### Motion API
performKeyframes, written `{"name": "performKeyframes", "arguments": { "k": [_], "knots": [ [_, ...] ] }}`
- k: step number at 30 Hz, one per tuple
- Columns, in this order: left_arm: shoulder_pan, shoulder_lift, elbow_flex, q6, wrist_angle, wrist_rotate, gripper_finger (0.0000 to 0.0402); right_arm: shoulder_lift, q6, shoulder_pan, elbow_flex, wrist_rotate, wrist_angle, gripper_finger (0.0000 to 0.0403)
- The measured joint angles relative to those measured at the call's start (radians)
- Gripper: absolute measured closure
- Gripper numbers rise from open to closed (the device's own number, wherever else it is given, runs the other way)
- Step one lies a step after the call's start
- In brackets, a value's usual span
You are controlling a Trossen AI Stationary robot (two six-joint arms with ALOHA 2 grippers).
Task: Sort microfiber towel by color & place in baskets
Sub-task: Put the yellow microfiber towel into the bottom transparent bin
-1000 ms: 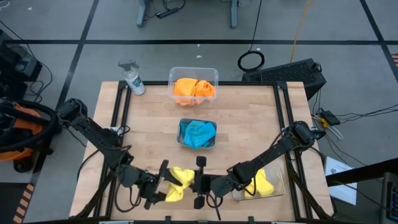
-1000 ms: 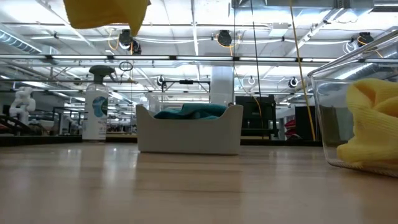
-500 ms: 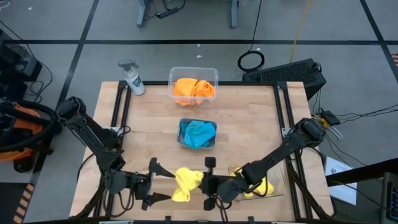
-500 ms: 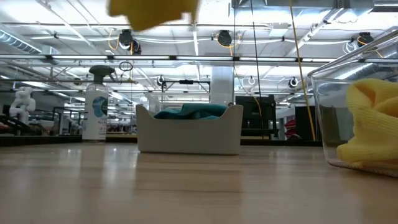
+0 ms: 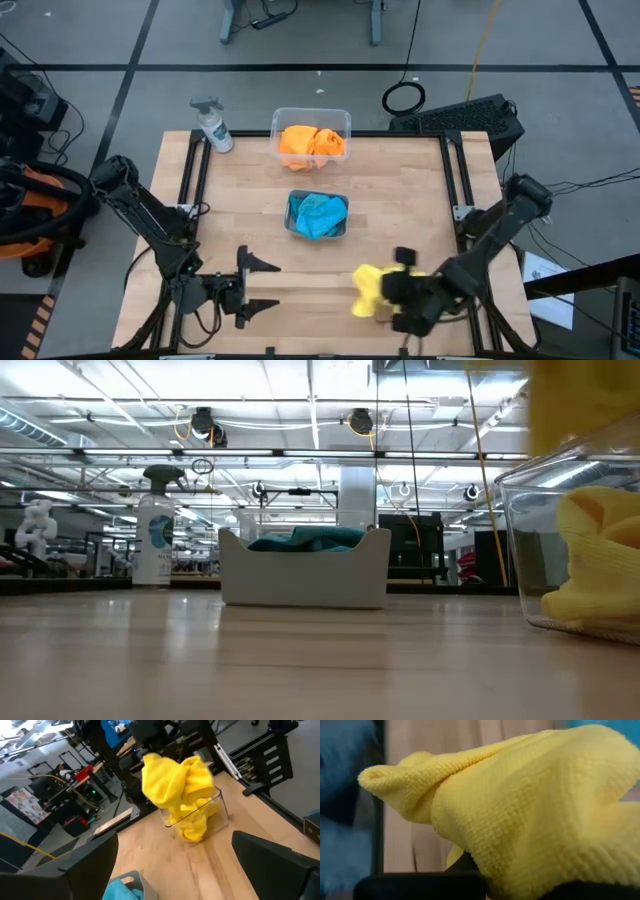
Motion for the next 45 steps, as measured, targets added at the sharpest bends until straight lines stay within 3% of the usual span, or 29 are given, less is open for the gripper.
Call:
{"name": "performKeyframes", "arguments": {
  "k": [6,11,15,22,25,31,37,45],
  "knots": [
    [0.001,0.0,0.0,-0.023,-0.001,0.0,0.0009,-0.034,0.385,0.123,0.0,-0.117,-0.333,0.0379],
    [0.008,0.0,0.0,-0.025,-0.001,0.0,0.0009,-0.034,0.529,0.185,0.0,-0.117,-0.357,0.0379],
    [0.026,0.0,0.0,-0.04,-0.001,0.01,0.0009,-0.019,0.526,0.193,-0.002,-0.131,-0.328,0.0379],
    [0.078,0.0,0.0,-0.103,-0.005,0.156,0.0009,0.039,0.472,0.152,-0.078,-0.243,-0.29,0.0369],
    [0.086,0.0,0.0,-0.103,-0.008,0.16,0.0009,0.061,0.481,0.143,-0.083,-0.248,-0.275,0.0342],
    [0.089,0.003,0.0,-0.124,-0.008,0.161,0.0009,0.067,0.504,0.113,-0.077,-0.369,-0.277,0.0257],
    [0.089,0.013,0.0,-0.129,-0.011,0.181,0.0009,0.067,0.526,0.105,0.003,-0.433,-0.315,0.0198],
    [0.088,0.018,-0.001,-0.13,-0.013,0.185,0.0009,0.067,0.538,0.127,0.087,-0.413,-0.419,0.0205]
  ]
}}
